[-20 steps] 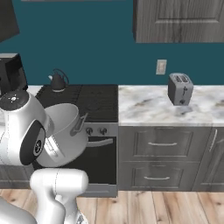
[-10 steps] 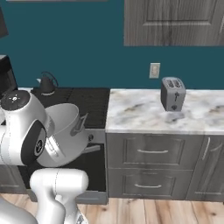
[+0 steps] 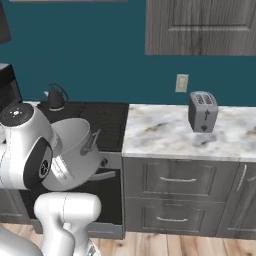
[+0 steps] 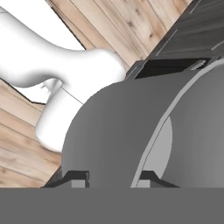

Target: Pick the kettle from the cabinet and place it on a stove burner. Then pick the pot from the counter and place it on another stove burner. Finally, turn both burners on.

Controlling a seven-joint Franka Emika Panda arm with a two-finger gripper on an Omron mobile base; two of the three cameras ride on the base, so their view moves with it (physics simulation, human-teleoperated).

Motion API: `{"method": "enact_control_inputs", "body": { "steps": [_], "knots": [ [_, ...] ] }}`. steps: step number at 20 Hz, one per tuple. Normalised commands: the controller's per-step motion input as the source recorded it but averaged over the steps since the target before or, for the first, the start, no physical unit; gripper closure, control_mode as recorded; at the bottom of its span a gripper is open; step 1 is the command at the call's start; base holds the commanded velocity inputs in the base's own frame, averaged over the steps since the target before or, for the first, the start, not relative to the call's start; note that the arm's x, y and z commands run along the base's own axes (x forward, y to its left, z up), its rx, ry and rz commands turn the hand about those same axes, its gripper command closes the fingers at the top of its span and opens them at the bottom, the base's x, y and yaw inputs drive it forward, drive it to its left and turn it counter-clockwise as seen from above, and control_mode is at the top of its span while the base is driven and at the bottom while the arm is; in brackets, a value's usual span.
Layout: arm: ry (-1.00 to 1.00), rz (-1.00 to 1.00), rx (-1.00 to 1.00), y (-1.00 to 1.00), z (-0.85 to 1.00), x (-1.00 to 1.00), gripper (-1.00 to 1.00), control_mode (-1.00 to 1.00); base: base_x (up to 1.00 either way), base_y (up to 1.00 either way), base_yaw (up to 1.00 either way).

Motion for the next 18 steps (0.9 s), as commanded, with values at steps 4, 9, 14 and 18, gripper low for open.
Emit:
{"method": "enact_control_inputs", "body": {
  "steps": [4,9,14,18],
  "knots": [
    [0.0,0.0,0.0,0.0,0.0,0.0,1.0,1.0,0.59,-0.12,0.08],
    [0.0,0.0,0.0,0.0,0.0,0.0,1.0,1.0,0.52,-0.19,0.07],
    [0.0,0.0,0.0,0.0,0.0,0.0,1.0,1.0,0.39,-0.31,0.06],
    [0.0,0.0,0.0,0.0,0.0,0.0,1.0,1.0,0.25,-0.28,0.08]
  ]
}}
